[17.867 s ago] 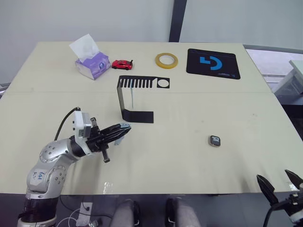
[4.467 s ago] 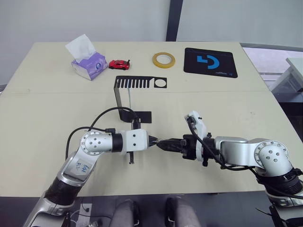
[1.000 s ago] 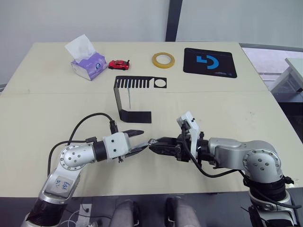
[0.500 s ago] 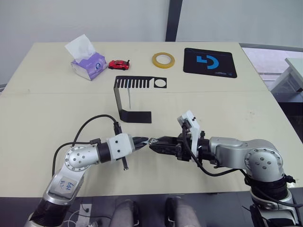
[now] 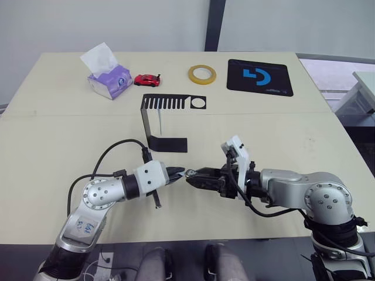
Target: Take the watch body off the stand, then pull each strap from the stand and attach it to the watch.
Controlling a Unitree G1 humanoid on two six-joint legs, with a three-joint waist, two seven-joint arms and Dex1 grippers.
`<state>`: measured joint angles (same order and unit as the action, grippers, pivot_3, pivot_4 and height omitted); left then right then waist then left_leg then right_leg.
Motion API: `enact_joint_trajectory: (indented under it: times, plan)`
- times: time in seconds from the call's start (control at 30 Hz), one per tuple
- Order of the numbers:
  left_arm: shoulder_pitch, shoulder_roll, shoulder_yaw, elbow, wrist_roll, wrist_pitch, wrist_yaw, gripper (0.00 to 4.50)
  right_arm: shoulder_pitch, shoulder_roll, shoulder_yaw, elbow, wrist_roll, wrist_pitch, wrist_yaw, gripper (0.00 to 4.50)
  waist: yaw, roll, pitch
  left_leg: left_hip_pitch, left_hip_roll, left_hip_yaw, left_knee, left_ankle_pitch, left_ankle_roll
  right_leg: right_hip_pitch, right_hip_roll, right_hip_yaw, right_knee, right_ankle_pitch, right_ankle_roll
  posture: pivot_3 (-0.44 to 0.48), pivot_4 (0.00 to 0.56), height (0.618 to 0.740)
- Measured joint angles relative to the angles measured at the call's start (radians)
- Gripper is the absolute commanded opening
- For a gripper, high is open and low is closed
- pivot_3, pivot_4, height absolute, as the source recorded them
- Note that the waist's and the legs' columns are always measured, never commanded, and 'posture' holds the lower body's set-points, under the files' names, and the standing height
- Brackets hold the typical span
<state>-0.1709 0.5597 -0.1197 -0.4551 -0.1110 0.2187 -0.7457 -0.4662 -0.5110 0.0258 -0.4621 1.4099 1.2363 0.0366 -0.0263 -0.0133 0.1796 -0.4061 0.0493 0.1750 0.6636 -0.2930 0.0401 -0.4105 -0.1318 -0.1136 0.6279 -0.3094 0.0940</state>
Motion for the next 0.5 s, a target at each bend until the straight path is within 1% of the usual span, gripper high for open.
enact_joint_trajectory:
  times: [0.5]
  plan:
    - [-0.001, -0.01, -0.014, -0.005, 0.005, 0.024, 0.013, 0.0, 0.0, -0.013, 0.003, 0.004, 0.014, -0.007, -0.01, 1.68, 0.0, 0.0, 0.0, 0.0, 0.0, 0.0, 0.0, 0.0, 0.0, 0.0, 0.0, 0.0, 0.0, 0.0, 0.0, 0.0, 0.15, 0.74]
